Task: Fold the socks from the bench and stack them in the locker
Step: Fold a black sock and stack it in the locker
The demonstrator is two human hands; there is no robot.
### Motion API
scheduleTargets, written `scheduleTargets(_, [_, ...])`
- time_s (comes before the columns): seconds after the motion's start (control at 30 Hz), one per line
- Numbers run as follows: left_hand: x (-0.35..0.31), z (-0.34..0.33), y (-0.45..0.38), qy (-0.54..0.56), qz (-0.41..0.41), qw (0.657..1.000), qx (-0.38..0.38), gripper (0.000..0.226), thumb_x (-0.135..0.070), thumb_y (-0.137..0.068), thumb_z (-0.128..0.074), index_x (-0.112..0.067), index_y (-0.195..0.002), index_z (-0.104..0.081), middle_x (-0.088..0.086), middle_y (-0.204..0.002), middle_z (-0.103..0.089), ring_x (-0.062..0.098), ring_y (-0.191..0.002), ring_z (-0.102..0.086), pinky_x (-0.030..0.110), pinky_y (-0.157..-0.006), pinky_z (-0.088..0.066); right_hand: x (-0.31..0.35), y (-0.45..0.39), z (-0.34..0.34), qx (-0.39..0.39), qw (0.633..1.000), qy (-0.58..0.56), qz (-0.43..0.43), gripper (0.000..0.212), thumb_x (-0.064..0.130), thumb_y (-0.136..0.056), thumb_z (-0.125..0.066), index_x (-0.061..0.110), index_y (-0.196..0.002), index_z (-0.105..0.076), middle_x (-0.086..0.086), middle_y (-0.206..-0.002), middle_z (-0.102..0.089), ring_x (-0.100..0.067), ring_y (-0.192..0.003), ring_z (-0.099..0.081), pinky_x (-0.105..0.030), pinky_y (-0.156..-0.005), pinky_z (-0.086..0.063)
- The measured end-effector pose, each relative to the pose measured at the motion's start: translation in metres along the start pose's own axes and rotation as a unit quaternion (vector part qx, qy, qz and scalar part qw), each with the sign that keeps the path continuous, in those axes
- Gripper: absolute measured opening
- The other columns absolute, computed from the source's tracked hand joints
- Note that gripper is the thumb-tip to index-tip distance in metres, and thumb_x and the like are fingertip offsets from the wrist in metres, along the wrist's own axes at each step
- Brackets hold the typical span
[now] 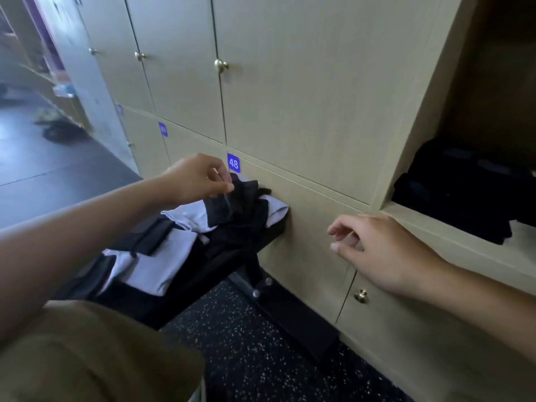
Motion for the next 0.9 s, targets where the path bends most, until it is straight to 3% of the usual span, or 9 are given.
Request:
scheduleTargets(0.1, [0.023,-0.006,-0.005,-0.061,0.015,0.998,0.017,0.018,-0.024,-0.083,-0.083,-0.022,-0.096,-0.071,-0.004,-0.101,-0.076,0.017,-0.087,-0.069,0.039,-0.094,-0.054,0.001,-0.001,-0.004,0.012,1.0,0.004,0.006,0.015,0.039,-0.097,-0.063,0.034,-0.111,-0.064,0.02,-0.104,-0.063,-0.002,-0.095,-0.058,-0.032,-0.087,-0.051])
scheduleTargets(0.2, [0.032,-0.02,-0.004,-0.1,0.005,0.994,0.034,0.047,-0.026,-0.082,-0.084,-0.024,-0.124,-0.064,0.002,-0.123,-0.066,0.019,-0.1,-0.062,0.034,-0.093,-0.049,-0.001,-0.002,-0.007,0.026,1.0,0.008,0.002,0.015,0.04,-0.096,-0.062,0.035,-0.111,-0.063,0.02,-0.107,-0.064,-0.002,-0.095,-0.058,-0.032,-0.087,-0.051])
scheduleTargets(0.27, [0.03,-0.03,-0.003,-0.118,-0.008,0.992,0.053,0.068,-0.027,-0.083,-0.082,-0.029,-0.142,-0.05,0.004,-0.127,-0.053,0.021,-0.106,-0.053,0.031,-0.09,-0.041,-0.002,-0.003,-0.009,0.035,0.999,0.004,-0.001,0.015,0.04,-0.097,-0.062,0.036,-0.112,-0.062,0.021,-0.108,-0.063,0.0,-0.096,-0.058,-0.03,-0.087,-0.05])
scheduleTargets(0.37, [0.033,-0.047,-0.01,-0.139,-0.012,0.986,0.093,0.084,-0.034,-0.085,-0.079,-0.038,-0.154,-0.032,0.012,-0.141,-0.041,0.03,-0.131,-0.043,0.035,-0.105,-0.039,-0.002,-0.003,-0.011,0.048,0.999,0.004,-0.007,0.018,0.039,-0.098,-0.061,0.037,-0.116,-0.061,0.022,-0.108,-0.06,0.001,-0.096,-0.057,-0.028,-0.087,-0.05])
scheduleTargets(0.43, [0.036,-0.054,-0.014,-0.173,0.0,0.978,0.113,0.081,-0.042,-0.086,-0.077,-0.041,-0.154,-0.032,0.015,-0.148,-0.038,0.034,-0.138,-0.039,0.041,-0.114,-0.037,-0.002,-0.004,-0.012,0.054,0.999,0.006,-0.006,0.02,0.04,-0.097,-0.061,0.036,-0.117,-0.06,0.022,-0.108,-0.06,0.001,-0.095,-0.058,-0.03,-0.088,-0.052])
scheduleTargets(0.53, [0.035,-0.059,-0.016,-0.206,0.017,0.971,0.121,0.071,-0.046,-0.089,-0.073,-0.035,-0.152,-0.041,0.014,-0.148,-0.039,0.033,-0.138,-0.041,0.042,-0.116,-0.036,-0.003,-0.003,-0.013,0.061,0.998,0.005,-0.012,0.02,0.041,-0.097,-0.061,0.038,-0.116,-0.059,0.023,-0.108,-0.06,0.0,-0.093,-0.06,-0.032,-0.085,-0.054])
scheduleTargets(0.63, [0.031,-0.057,-0.019,-0.188,0.01,0.978,0.087,0.062,-0.042,-0.091,-0.073,-0.023,-0.146,-0.051,0.011,-0.144,-0.046,0.029,-0.134,-0.045,0.034,-0.109,-0.037,-0.007,-0.001,-0.013,0.068,0.997,0.005,-0.019,0.021,0.042,-0.096,-0.062,0.039,-0.117,-0.059,0.023,-0.107,-0.059,-0.001,-0.092,-0.061,-0.034,-0.084,-0.055])
scheduleTargets(0.77, [0.023,-0.045,-0.021,-0.148,-0.004,0.989,0.007,0.045,-0.04,-0.091,-0.074,-0.016,-0.128,-0.066,0.007,-0.122,-0.062,0.02,-0.101,-0.055,0.027,-0.084,-0.038,-0.011,0.0,-0.011,0.068,0.997,0.003,-0.024,0.021,0.041,-0.096,-0.063,0.039,-0.117,-0.059,0.023,-0.108,-0.059,0.001,-0.092,-0.058,-0.031,-0.085,-0.053])
scheduleTargets(0.9, [0.006,-0.027,-0.018,-0.079,-0.015,0.994,-0.07,0.032,-0.035,-0.087,-0.079,-0.019,-0.114,-0.072,0.001,-0.112,-0.065,0.018,-0.095,-0.058,0.028,-0.081,-0.04,-0.015,0.001,-0.004,0.055,0.998,-0.006,-0.027,0.021,0.042,-0.095,-0.064,0.042,-0.114,-0.059,0.025,-0.107,-0.059,0.005,-0.091,-0.058,-0.029,-0.085,-0.052])
Point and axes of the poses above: each hand's wrist, its own y-axis away from the middle knuckle, its own z-axis out of the back of the hand, x = y × z, the point moved 2 cm from there along -y, towards the middle knuckle
